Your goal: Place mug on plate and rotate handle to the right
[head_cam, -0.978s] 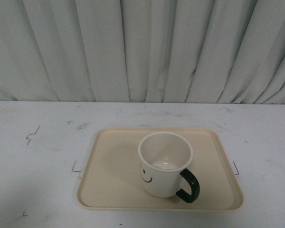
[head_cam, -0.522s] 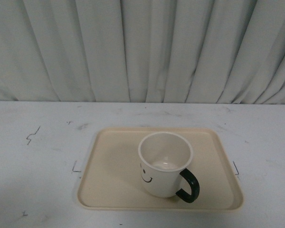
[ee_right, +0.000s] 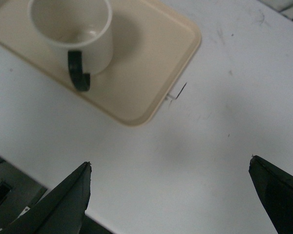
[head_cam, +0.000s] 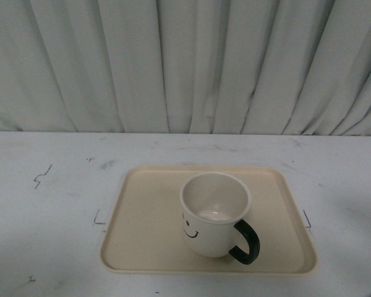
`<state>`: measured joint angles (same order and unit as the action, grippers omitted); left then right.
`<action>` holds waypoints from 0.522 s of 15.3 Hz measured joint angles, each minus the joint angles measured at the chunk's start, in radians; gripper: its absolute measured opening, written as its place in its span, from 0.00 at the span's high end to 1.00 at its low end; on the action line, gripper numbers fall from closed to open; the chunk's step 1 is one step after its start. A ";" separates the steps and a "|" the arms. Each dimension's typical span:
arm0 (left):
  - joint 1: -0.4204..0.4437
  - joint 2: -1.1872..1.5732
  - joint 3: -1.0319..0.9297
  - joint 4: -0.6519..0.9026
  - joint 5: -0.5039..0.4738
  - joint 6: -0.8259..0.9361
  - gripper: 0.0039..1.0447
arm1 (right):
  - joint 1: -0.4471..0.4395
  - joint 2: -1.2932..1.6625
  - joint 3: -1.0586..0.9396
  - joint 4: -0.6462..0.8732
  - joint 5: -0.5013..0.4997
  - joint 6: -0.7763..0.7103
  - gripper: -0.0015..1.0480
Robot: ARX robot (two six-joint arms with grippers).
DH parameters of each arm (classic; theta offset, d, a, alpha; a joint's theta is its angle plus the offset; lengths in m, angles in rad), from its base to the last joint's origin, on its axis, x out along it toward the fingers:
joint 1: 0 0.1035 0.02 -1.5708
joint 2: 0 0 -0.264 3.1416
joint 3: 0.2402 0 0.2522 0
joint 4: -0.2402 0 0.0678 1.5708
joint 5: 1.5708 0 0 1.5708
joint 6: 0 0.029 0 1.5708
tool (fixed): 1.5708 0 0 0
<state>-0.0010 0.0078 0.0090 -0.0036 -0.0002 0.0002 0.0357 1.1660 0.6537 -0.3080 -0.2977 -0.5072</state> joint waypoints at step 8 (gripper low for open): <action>0.000 0.000 0.000 0.000 0.000 0.000 0.06 | 0.256 0.713 0.597 -0.129 0.063 0.357 0.06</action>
<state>-0.0010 0.0078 0.0090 -0.0036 -0.0002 0.0002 0.2920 1.8790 1.2507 -0.4374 -0.2352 -0.1501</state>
